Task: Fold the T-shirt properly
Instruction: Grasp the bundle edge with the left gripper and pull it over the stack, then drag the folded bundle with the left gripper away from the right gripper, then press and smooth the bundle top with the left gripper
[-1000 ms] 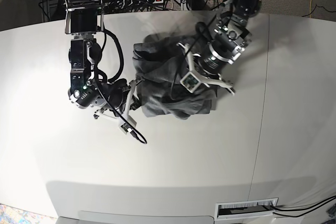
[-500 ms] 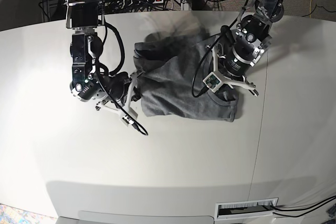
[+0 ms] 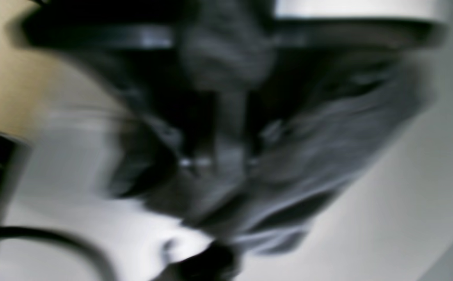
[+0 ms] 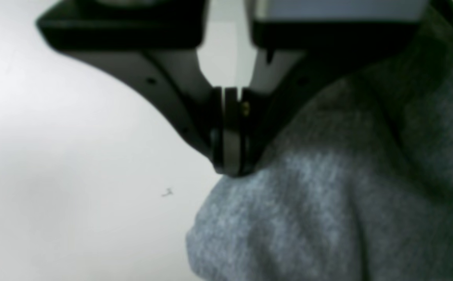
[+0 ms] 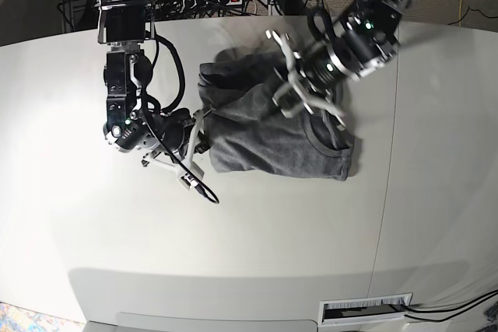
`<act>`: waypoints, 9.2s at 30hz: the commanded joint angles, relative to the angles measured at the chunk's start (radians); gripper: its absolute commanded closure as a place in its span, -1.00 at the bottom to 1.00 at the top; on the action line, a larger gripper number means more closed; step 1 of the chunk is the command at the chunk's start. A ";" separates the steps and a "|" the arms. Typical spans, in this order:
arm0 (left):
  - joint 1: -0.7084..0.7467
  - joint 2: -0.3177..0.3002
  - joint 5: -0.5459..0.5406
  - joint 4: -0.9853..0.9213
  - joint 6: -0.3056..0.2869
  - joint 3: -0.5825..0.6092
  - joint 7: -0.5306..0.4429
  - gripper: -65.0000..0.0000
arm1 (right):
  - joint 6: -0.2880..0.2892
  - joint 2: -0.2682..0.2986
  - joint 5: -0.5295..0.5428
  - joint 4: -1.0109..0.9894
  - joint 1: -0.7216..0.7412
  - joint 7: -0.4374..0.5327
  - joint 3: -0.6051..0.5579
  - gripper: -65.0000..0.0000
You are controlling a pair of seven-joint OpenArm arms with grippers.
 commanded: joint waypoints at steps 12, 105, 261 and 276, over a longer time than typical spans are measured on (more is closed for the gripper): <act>0.067 0.088 0.301 -0.086 0.086 -0.003 -0.188 0.15 | 0.001 0.001 0.007 0.016 0.042 0.015 0.002 1.00; -0.090 -0.028 0.504 -0.353 0.238 0.519 -0.161 0.57 | 0.001 0.050 0.282 0.017 0.097 -0.012 0.005 1.00; -0.387 -0.179 -0.117 -0.572 0.368 0.085 -0.047 1.00 | 0.001 0.048 0.093 0.017 0.071 -0.018 0.005 1.00; -0.432 -0.257 -0.010 -0.765 0.352 0.085 -0.122 1.00 | 0.001 0.048 0.092 0.017 0.072 -0.016 0.005 1.00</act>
